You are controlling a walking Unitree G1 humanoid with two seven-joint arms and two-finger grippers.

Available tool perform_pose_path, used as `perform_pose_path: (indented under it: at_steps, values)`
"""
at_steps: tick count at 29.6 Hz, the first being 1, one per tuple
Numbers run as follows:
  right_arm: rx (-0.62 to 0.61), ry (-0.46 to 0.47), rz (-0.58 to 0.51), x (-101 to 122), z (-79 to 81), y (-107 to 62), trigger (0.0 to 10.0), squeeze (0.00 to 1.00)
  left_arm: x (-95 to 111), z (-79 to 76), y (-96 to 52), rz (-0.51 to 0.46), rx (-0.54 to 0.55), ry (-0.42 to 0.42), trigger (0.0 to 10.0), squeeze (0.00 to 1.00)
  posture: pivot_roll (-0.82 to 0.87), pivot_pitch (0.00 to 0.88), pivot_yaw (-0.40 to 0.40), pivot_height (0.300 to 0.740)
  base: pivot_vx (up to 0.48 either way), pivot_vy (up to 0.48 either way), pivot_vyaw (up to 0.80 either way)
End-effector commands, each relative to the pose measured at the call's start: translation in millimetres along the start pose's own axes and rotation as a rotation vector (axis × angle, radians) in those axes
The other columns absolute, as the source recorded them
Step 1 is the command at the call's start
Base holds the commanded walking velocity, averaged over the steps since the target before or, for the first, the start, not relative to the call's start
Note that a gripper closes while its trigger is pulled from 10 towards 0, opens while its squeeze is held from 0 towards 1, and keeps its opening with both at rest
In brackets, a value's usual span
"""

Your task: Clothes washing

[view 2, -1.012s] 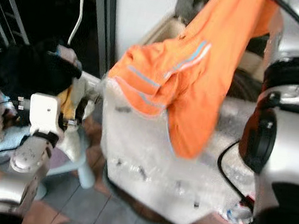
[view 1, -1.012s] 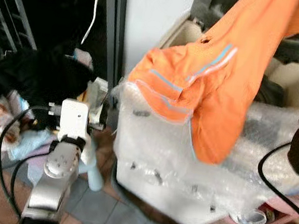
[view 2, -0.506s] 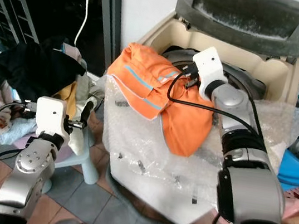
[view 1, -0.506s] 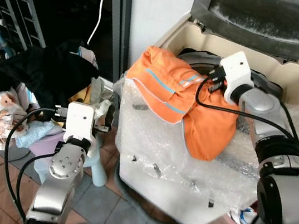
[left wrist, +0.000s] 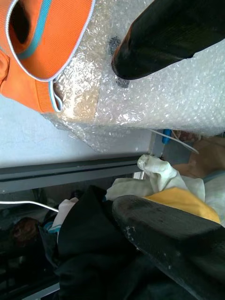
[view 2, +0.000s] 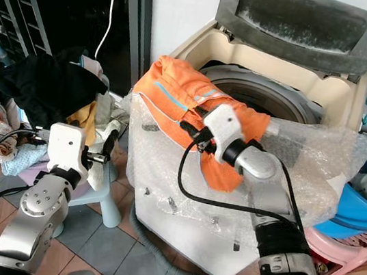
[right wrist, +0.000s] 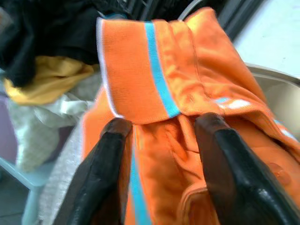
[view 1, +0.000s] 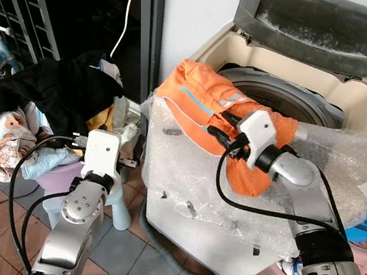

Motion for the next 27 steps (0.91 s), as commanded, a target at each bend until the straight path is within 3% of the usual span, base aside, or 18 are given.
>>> perform_pose_path:
  at_steps: [1,2,6,8,10,14,15,18,19,21,25,27]
  values:
    - [-0.111,0.006,0.042,-2.9,-11.1,2.1,0.0,0.6,4.3,-2.3,1.7,-0.009,-0.016,0.005,10.0,0.0,-0.02,0.0,-0.009,0.74,0.0,0.0,0.0]
    - [-0.162,-0.019,0.074,-7.8,-13.2,4.3,0.0,0.0,5.2,-3.7,2.8,-0.011,-0.019,0.004,10.0,0.0,-0.02,0.0,-0.009,0.74,0.0,0.0,0.0]
    - [-0.2,-0.114,0.122,-13.8,-12.6,8.2,0.0,0.0,6.4,-4.1,3.7,-0.015,-0.019,0.002,10.0,0.0,-0.02,0.0,-0.009,0.74,0.0,0.0,0.0]
    - [-0.277,-0.138,0.158,-16.8,-24.2,5.8,0.0,0.0,6.2,-3.4,3.2,-0.013,-0.016,0.001,10.0,0.0,-0.01,0.0,-0.01,0.74,0.0,0.0,0.0]
    - [-0.405,-0.082,0.176,-17.0,-46.0,-0.7,0.0,0.0,6.4,-2.5,3.0,-0.013,-0.013,0.001,10.0,0.0,-0.01,0.0,-0.01,0.74,0.0,0.0,0.0]
    - [-0.52,-0.027,0.182,-16.8,-64.9,-7.9,0.0,0.0,6.2,-2.3,3.5,-0.011,-0.01,0.0,10.0,0.0,-0.02,0.0,-0.01,0.74,0.0,0.0,0.0]
    - [-0.639,0.05,0.183,-17.2,-83.6,-18.1,0.0,0.0,6.2,-2.4,4.0,-0.012,-0.01,0.0,10.0,0.0,-0.02,0.0,-0.01,0.74,0.0,0.0,0.0]
    - [-0.769,0.166,0.168,-17.4,-101.5,-29.2,0.0,0.0,6.3,-2.3,4.6,-0.011,-0.009,0.001,10.0,0.0,-0.02,0.0,-0.009,0.74,0.0,0.0,0.0]
    - [-0.769,0.166,0.168,-17.4,-101.5,-29.2,0.0,0.0,6.3,-2.3,4.6,-0.011,-0.009,0.001,10.0,0.0,-0.02,0.0,-0.009,0.74,0.0,0.0,0.0]
    - [-0.928,0.272,0.107,-12.2,-119.7,-42.3,0.0,0.0,6.6,-2.0,4.9,-0.011,-0.008,0.001,10.0,0.0,-0.02,0.0,-0.008,0.74,0.0,0.0,0.0]
    - [-1.006,0.304,0.053,-5.0,-129.3,-49.1,0.0,0.0,6.7,-1.9,5.2,-0.012,-0.007,0.002,10.0,0.0,-0.02,0.0,-0.007,0.74,0.0,0.0,0.0]
    - [-1.017,0.192,-0.056,18.5,-131.9,-48.4,0.0,0.0,6.7,-1.3,5.3,-0.01,-0.004,0.004,10.0,0.0,-0.02,0.0,-0.006,0.74,0.0,0.0,0.0]
Point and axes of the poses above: a point about 5 cm out from each wrist's last joint towards the gripper, its own y axis pointing out of the wrist towards the gripper, its own x axis along the axis of the wrist's last joint, z = x × y, the point moved 1 cm from there along y, pointing out of the wrist towards the gripper, and after that the axes turned 12 degrees about y, right-handed, at the moved point
